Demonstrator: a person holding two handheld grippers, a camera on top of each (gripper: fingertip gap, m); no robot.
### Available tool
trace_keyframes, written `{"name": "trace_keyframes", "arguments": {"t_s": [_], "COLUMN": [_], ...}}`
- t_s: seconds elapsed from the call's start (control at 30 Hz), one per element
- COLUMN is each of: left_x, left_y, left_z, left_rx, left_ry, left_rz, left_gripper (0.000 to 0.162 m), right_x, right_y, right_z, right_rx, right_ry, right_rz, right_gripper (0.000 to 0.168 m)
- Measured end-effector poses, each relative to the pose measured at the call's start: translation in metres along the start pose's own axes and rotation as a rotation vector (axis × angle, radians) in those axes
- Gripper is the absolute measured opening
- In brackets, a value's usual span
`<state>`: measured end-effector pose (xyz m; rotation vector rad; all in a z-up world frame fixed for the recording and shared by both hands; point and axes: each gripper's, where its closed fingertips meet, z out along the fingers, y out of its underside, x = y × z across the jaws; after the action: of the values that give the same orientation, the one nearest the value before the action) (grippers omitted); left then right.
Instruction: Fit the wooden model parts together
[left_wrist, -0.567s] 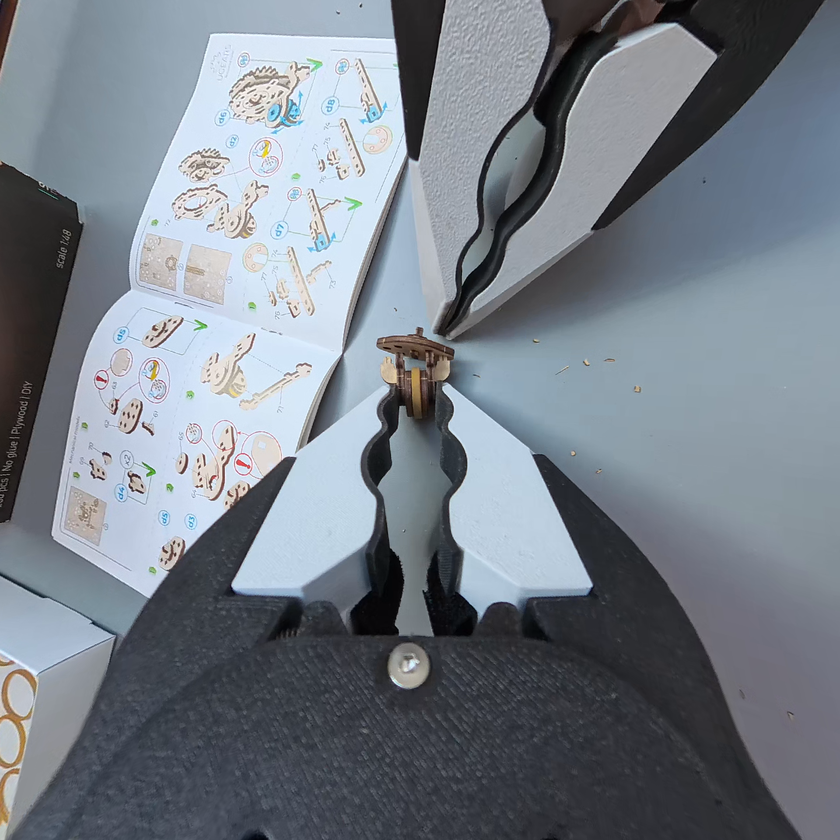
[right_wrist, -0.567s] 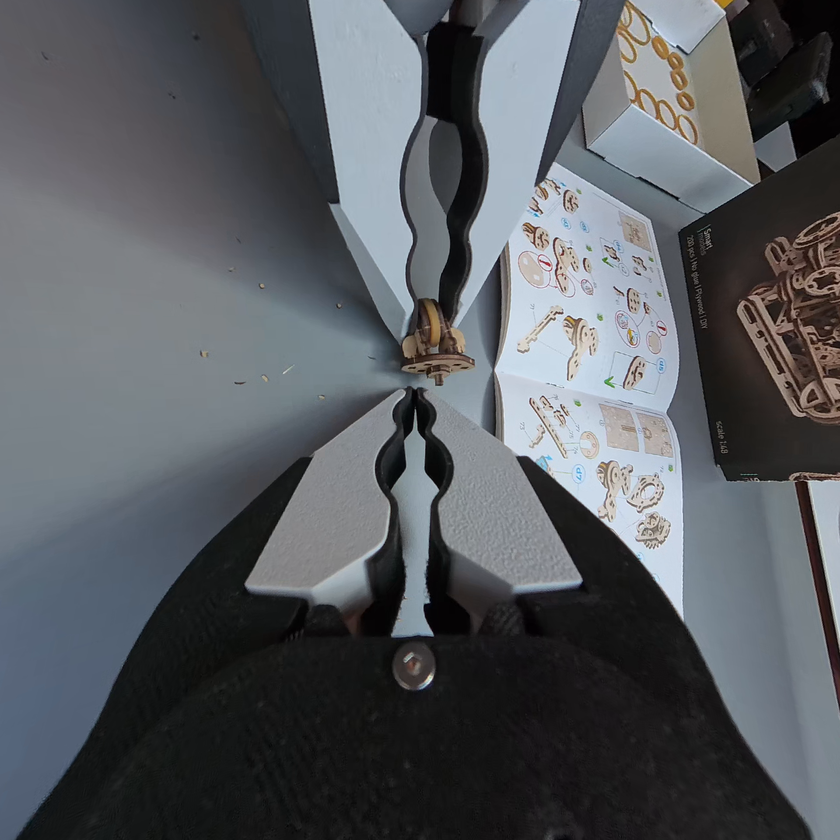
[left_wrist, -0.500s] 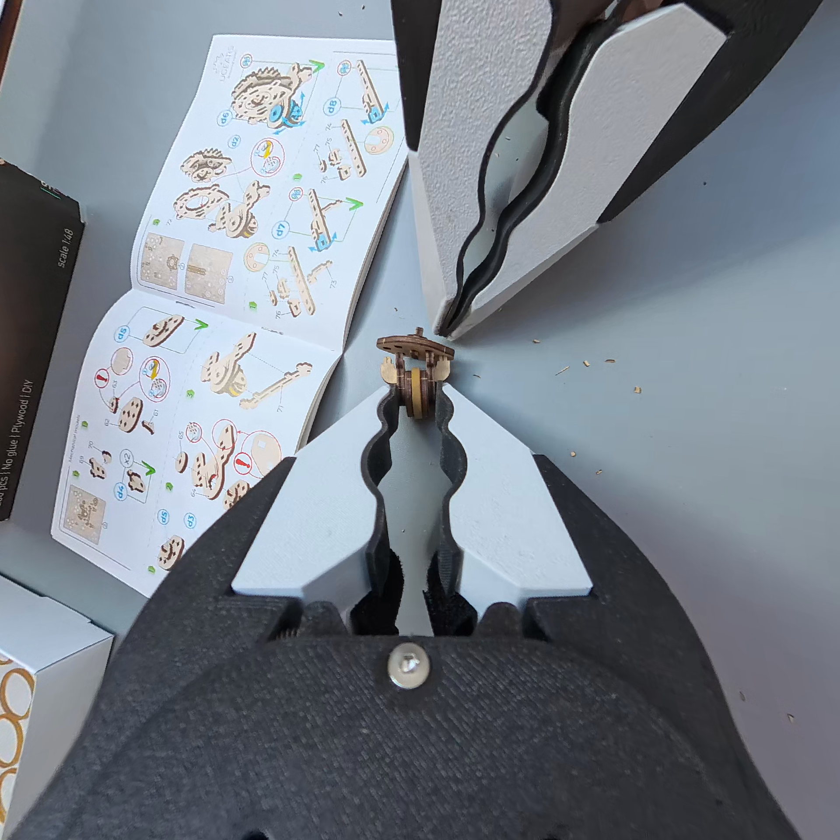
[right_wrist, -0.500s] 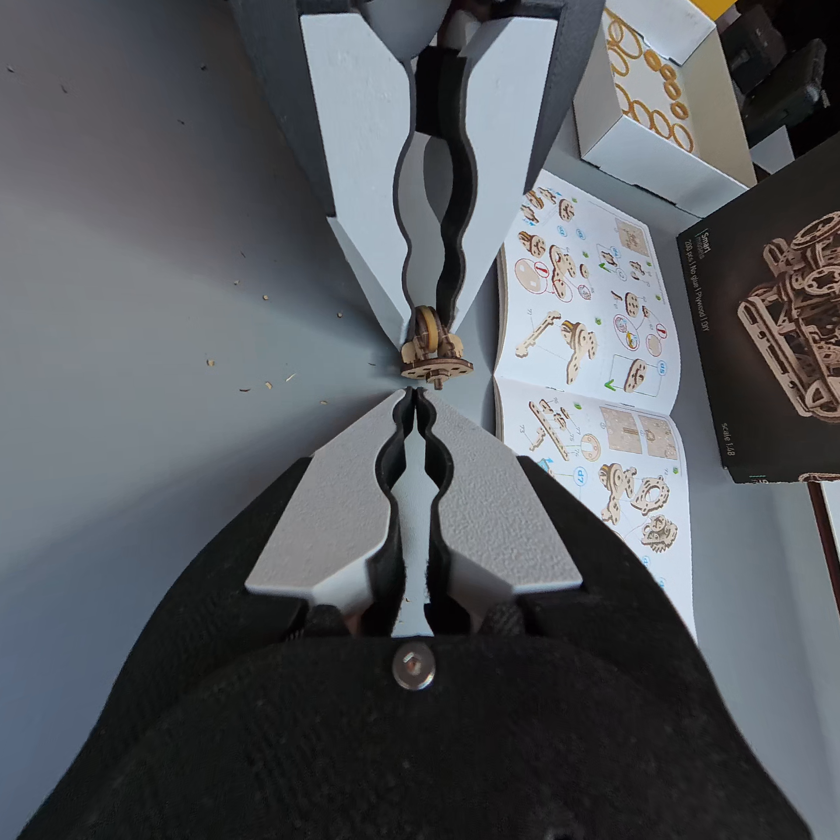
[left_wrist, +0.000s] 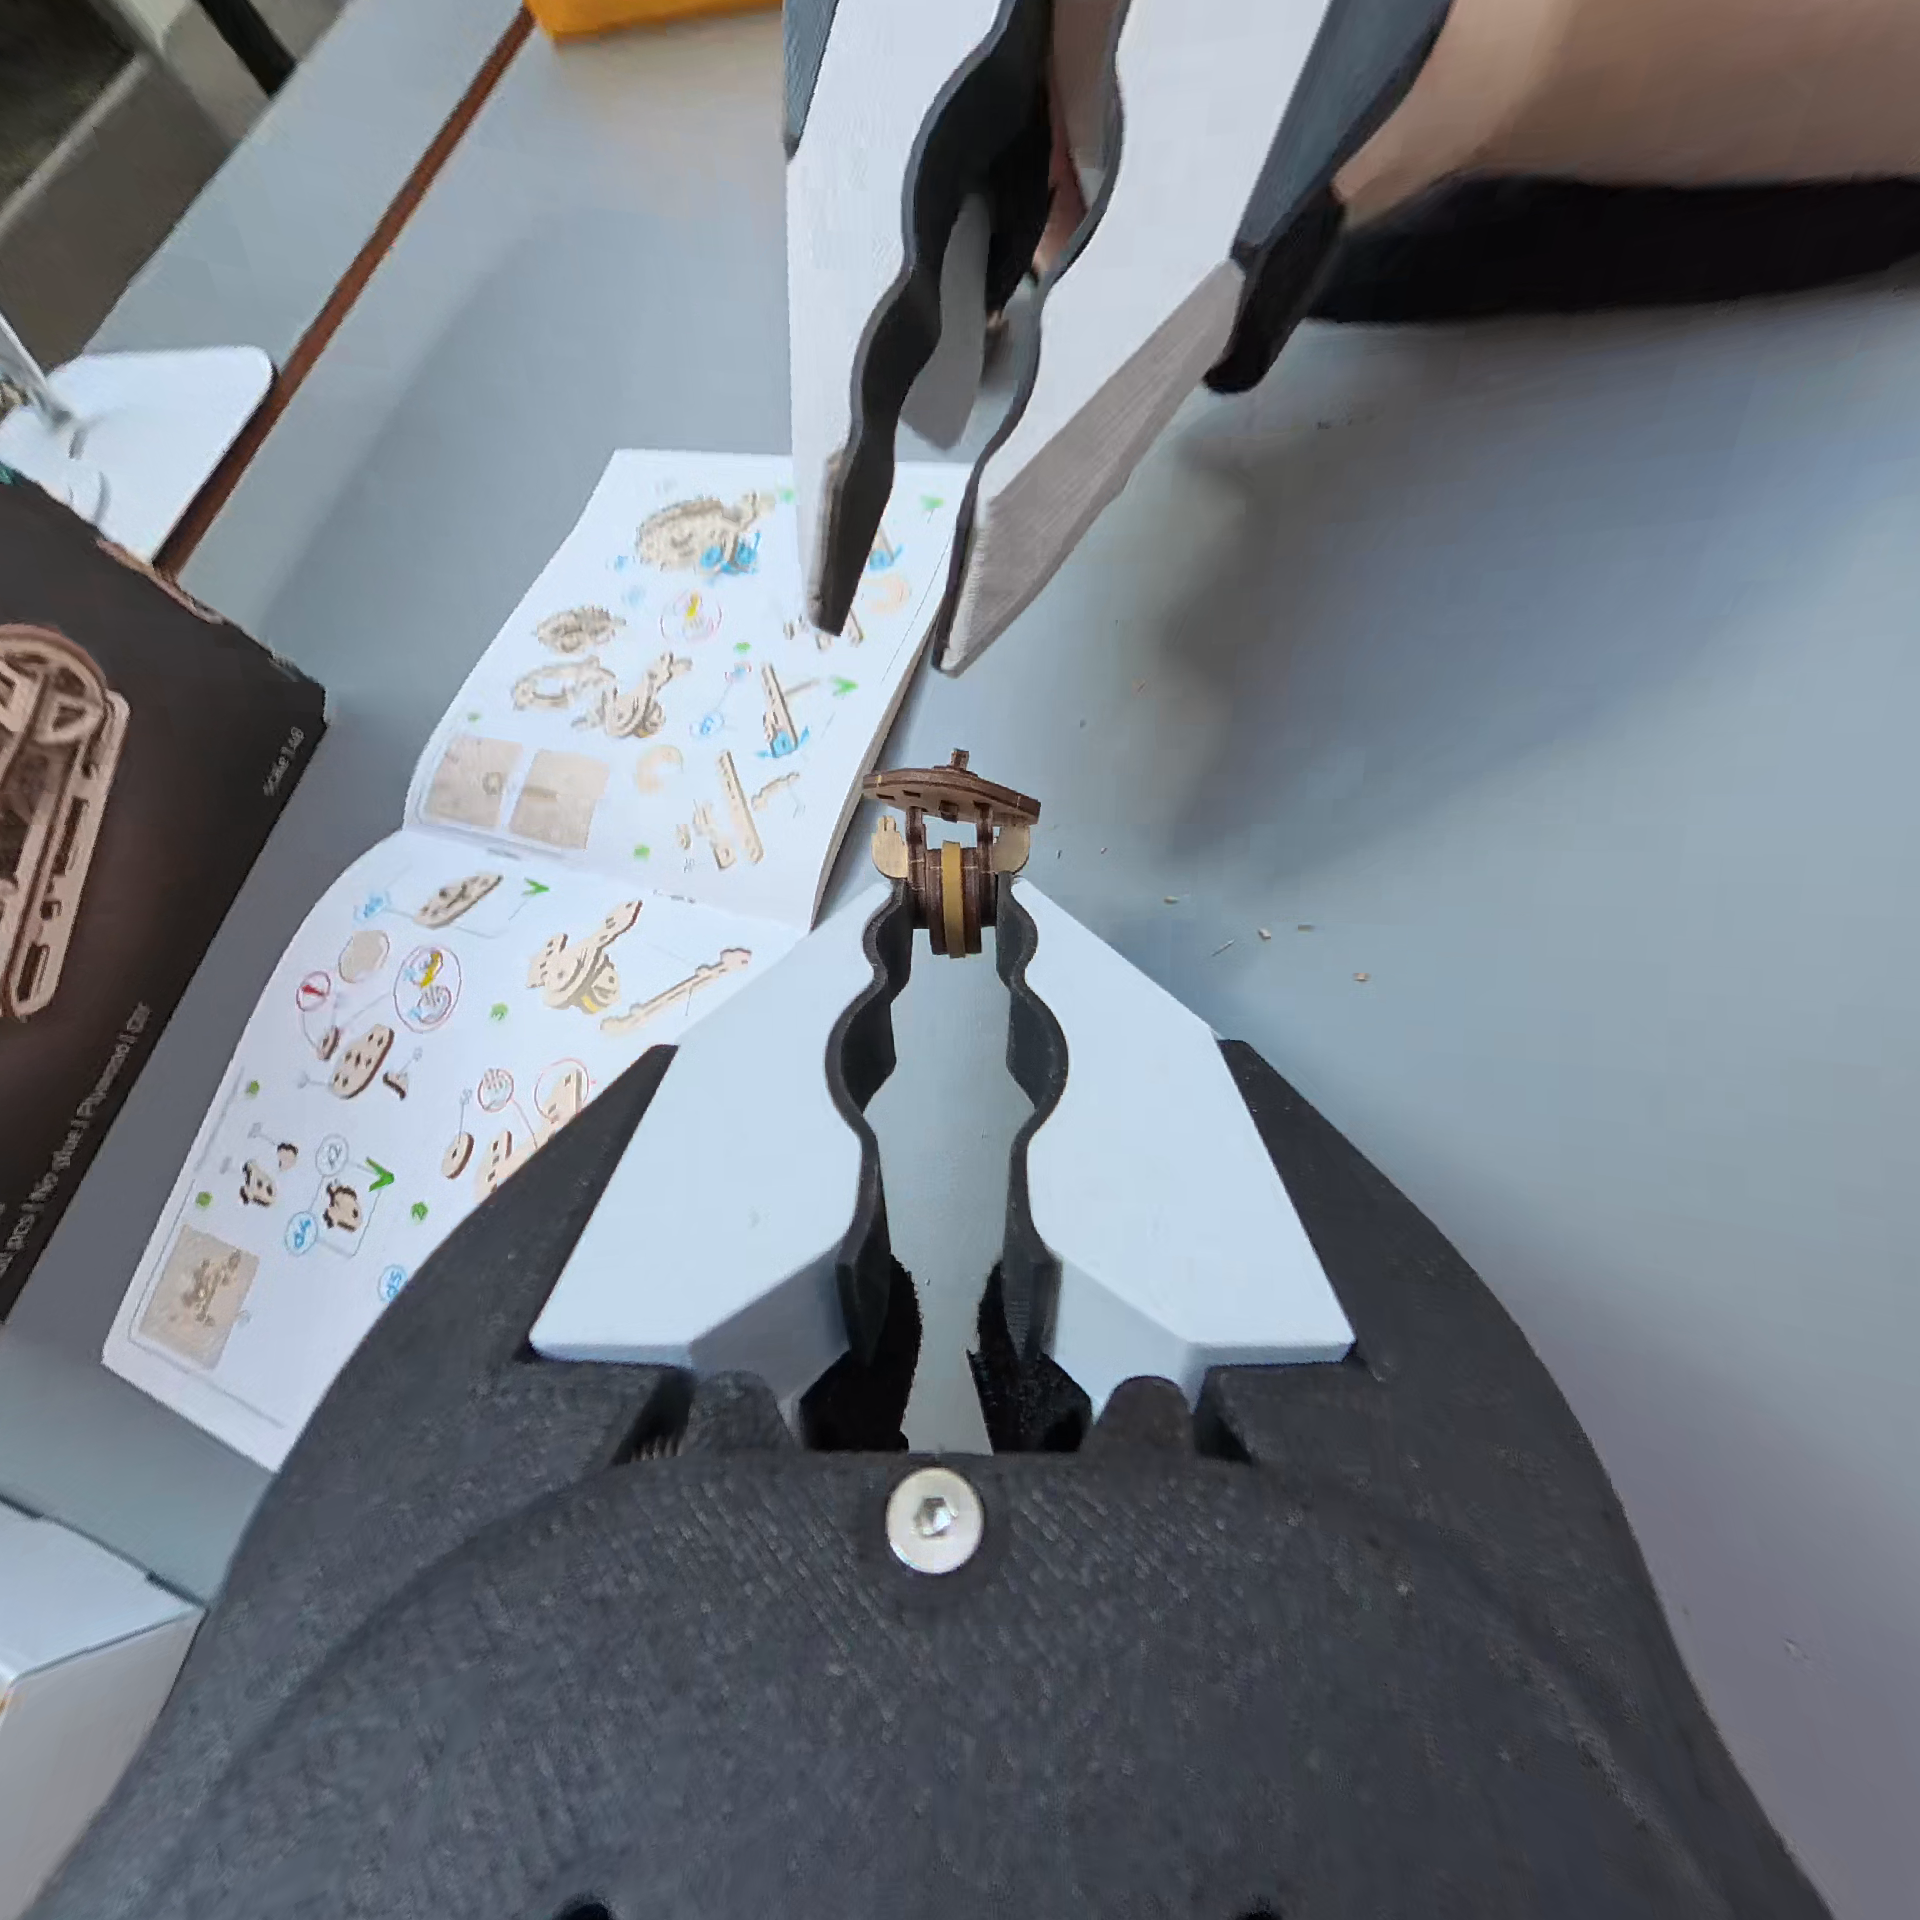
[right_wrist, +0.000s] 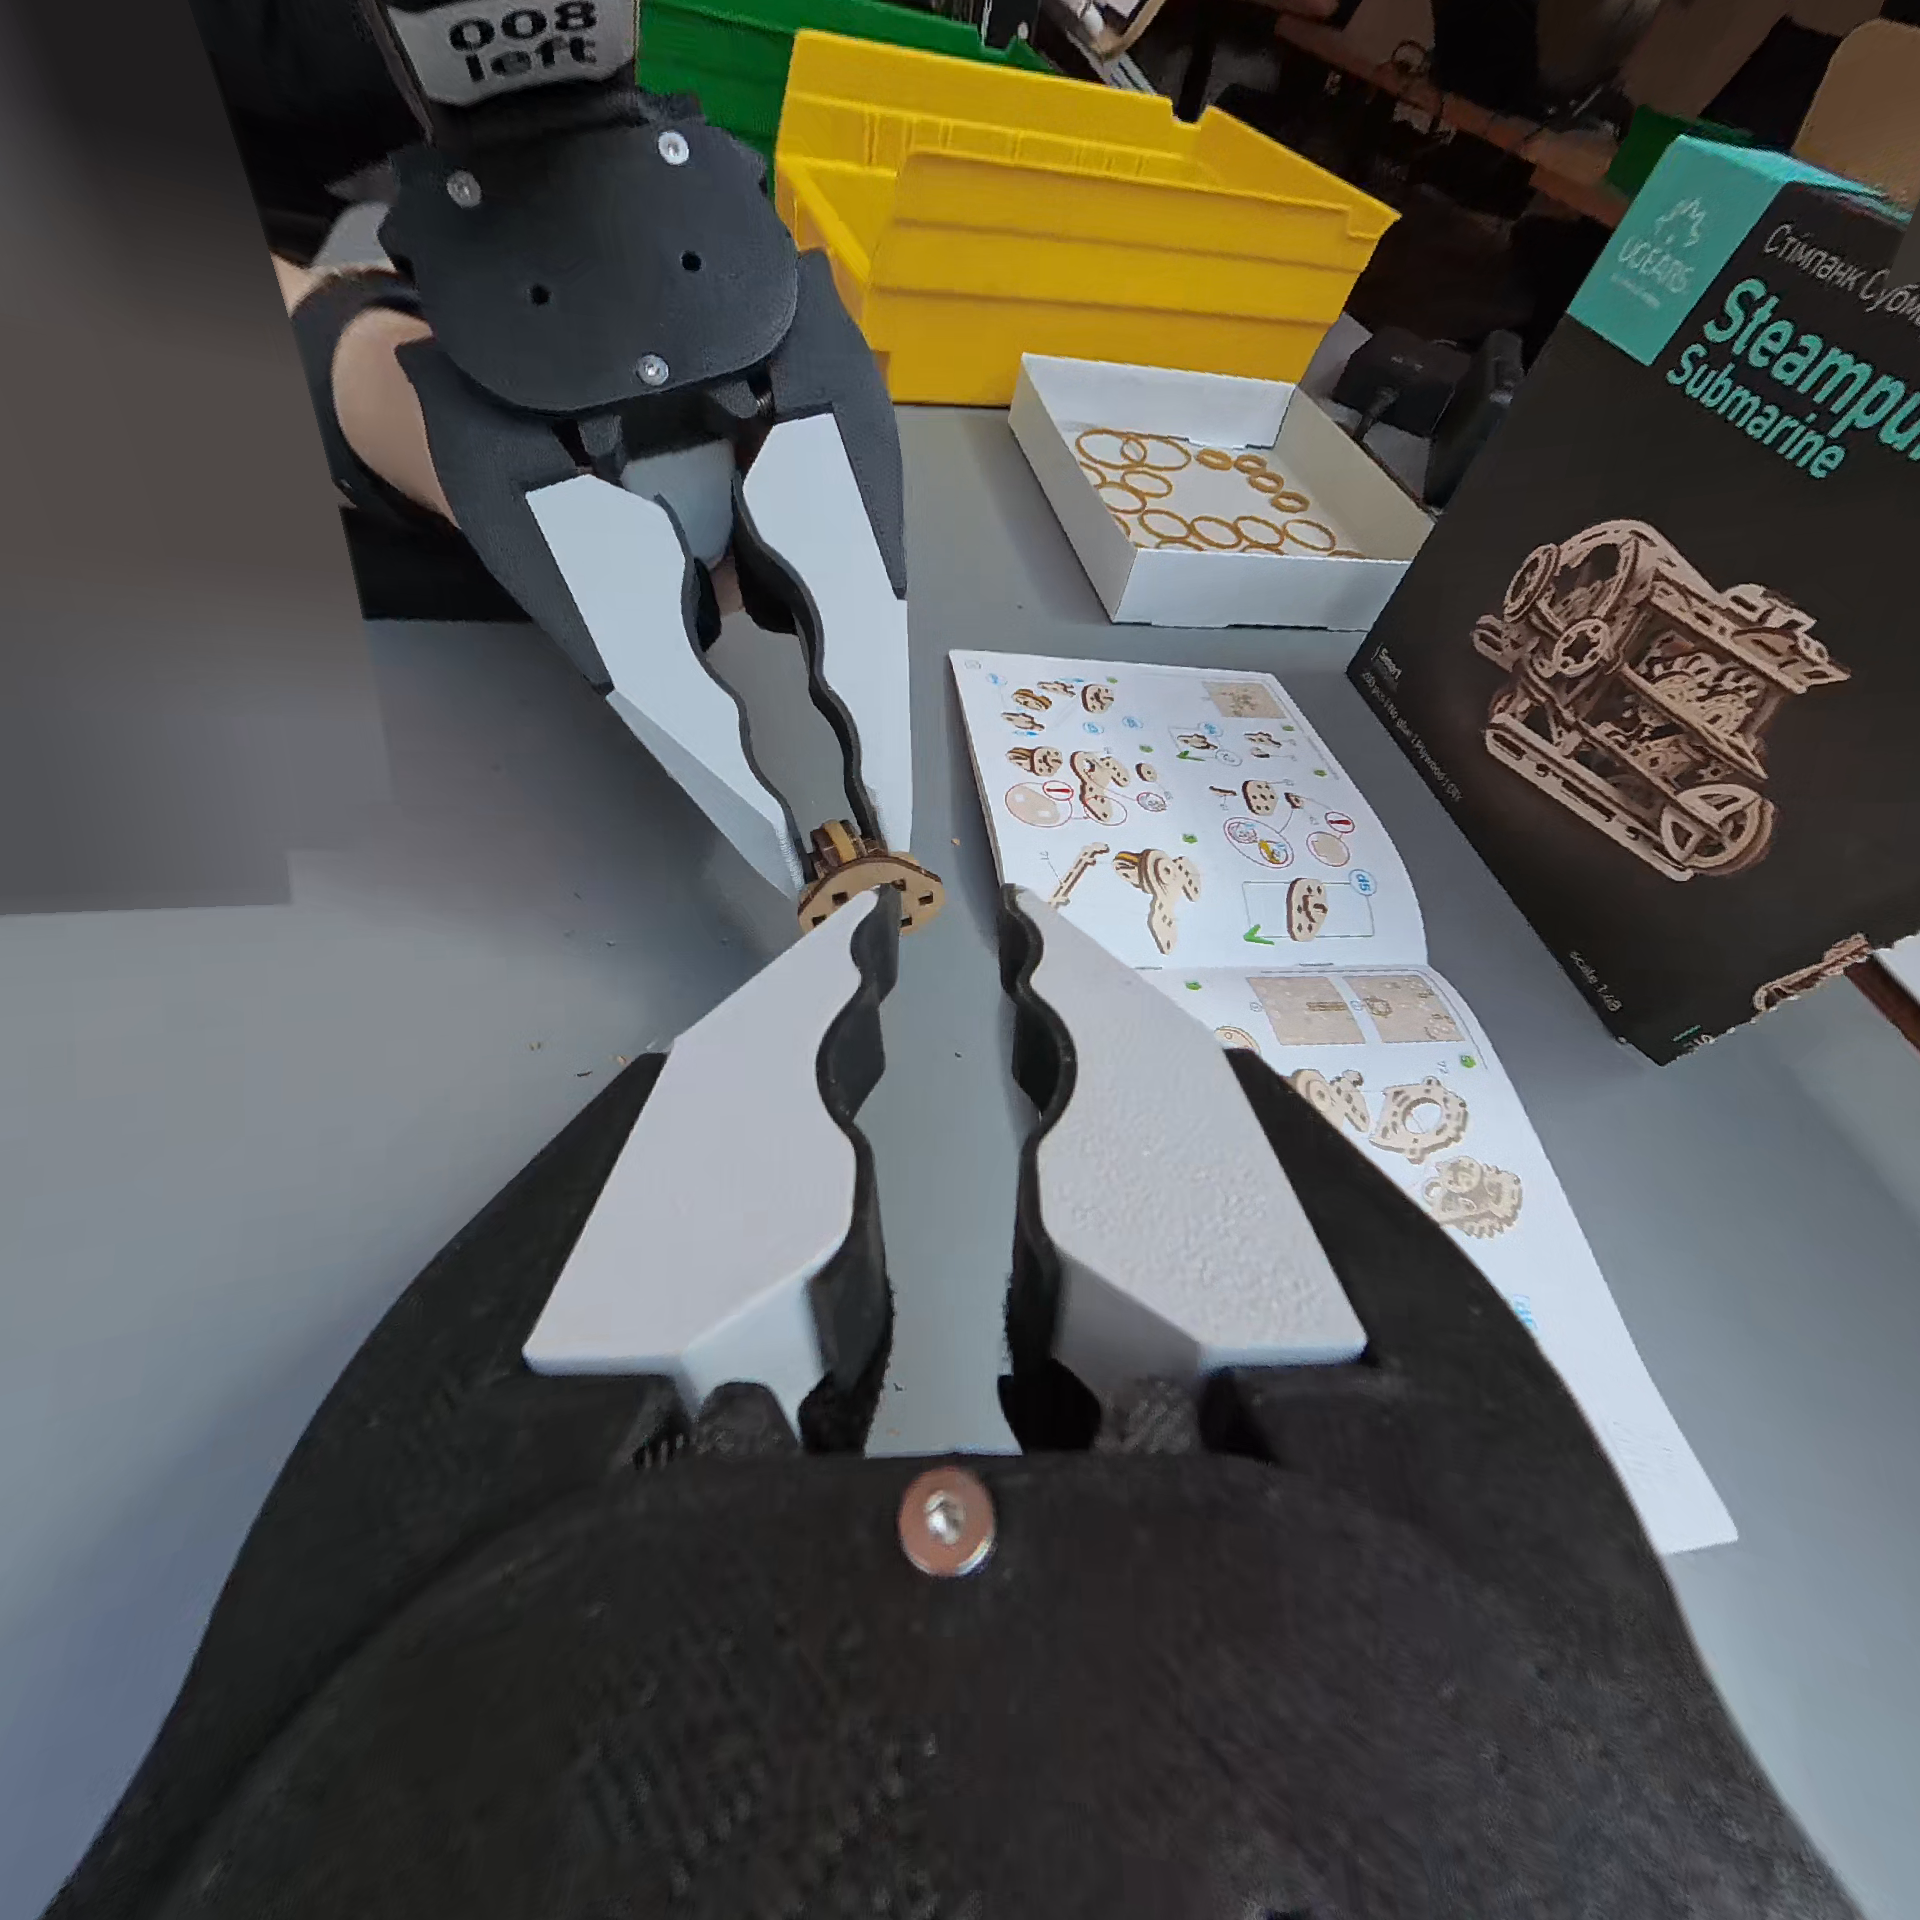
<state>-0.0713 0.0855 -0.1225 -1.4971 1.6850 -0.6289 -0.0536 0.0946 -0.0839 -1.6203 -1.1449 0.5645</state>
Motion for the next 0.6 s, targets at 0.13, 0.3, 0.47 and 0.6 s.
{"name": "trace_keyframes", "arguments": {"t_s": [0.13, 0.3, 0.47, 0.6], "left_x": [-0.003, 0.001, 0.016, 0.018], "left_y": [-0.023, -0.038, -0.047, -0.055], "left_z": [-0.017, -0.027, -0.032, -0.039], "left_rx": [0.156, 0.237, 0.319, 0.4], "left_ry": [-0.035, -0.115, -0.035, 0.068], "left_rz": [0.08, 0.243, 0.253, 0.116], "left_gripper": [0.014, 0.014, 0.014, 0.014], "right_x": [-0.004, 0.0, -0.006, -0.015], "right_y": [-0.021, -0.045, -0.047, -0.055], "right_z": [-0.008, -0.028, -0.03, -0.032], "right_rx": [0.147, 0.302, 0.289, 0.325], "right_ry": [-0.107, -0.145, -0.146, -0.214], "right_rz": [0.168, 0.235, 0.176, 0.199], "right_gripper": [0.027, 0.024, 0.017, 0.023]}}
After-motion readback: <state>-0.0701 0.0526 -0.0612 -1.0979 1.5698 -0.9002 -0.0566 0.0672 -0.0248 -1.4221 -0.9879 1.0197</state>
